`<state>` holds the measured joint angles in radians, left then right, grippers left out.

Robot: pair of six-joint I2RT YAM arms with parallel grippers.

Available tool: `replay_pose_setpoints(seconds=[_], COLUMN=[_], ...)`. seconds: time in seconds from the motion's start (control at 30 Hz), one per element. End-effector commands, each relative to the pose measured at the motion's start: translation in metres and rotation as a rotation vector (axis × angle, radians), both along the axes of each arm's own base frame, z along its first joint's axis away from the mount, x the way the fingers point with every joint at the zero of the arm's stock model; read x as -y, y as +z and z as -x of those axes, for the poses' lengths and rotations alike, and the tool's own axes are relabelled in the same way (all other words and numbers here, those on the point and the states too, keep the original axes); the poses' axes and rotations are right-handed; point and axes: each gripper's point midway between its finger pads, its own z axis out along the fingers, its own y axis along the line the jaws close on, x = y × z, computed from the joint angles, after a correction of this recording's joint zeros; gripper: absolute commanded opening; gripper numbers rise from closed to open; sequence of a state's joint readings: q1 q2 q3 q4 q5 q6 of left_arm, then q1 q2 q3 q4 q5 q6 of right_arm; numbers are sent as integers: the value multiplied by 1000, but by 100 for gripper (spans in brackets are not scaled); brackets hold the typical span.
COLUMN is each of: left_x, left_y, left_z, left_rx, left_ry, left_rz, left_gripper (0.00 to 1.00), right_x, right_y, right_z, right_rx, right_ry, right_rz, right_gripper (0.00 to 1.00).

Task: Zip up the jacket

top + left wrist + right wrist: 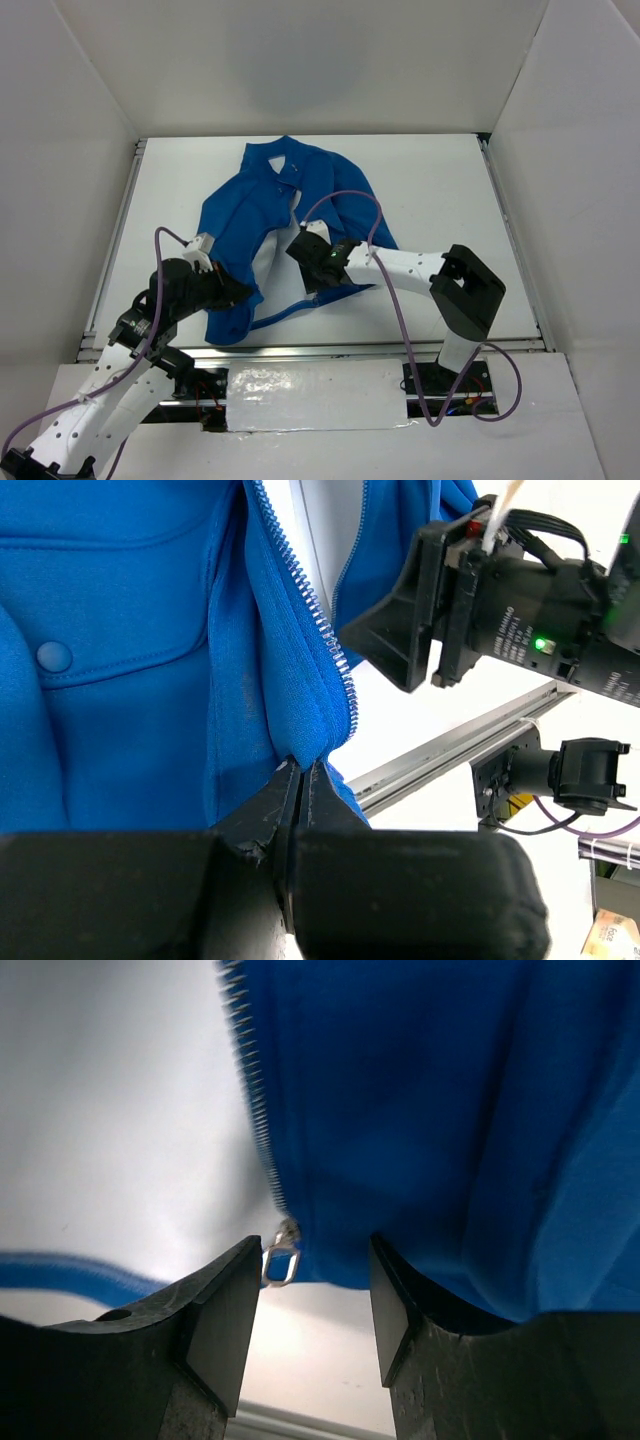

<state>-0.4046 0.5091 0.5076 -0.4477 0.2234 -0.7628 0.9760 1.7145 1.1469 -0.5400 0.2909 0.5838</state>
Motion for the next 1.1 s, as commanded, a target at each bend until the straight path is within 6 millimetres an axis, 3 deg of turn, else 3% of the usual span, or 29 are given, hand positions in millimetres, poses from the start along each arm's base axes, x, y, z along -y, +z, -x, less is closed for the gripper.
replay_pose_setpoints(seconds=[0.0, 0.17, 0.37, 0.57, 0.67, 0.87, 1.07], left_x=[6, 8, 9, 10, 10, 11, 13], left_y=[8, 9, 8, 8, 8, 10, 11], left_z=[-3, -3, -3, -2, -2, 0, 1], left_rx=[42, 42, 45, 43, 45, 51, 56], left_ry=[-34, -43, -50, -58, -58, -66, -78], left_rz=[22, 24, 27, 31, 31, 37, 43], left_gripper=[0, 0, 0, 0, 0, 0, 0], right_x=[9, 15, 14, 6, 6, 11, 23], right_y=[10, 6, -3, -6, -9, -13, -15], right_z=[-14, -18, -9, 9, 9, 0, -3], right_rx=[75, 87, 53, 20, 25, 51, 70], right_ry=[-69, -90, -73, -44, -53, -95, -136], right_rz=[67, 119, 111, 92, 109, 173, 243], right_gripper=[54, 52, 47, 56, 57, 46, 48])
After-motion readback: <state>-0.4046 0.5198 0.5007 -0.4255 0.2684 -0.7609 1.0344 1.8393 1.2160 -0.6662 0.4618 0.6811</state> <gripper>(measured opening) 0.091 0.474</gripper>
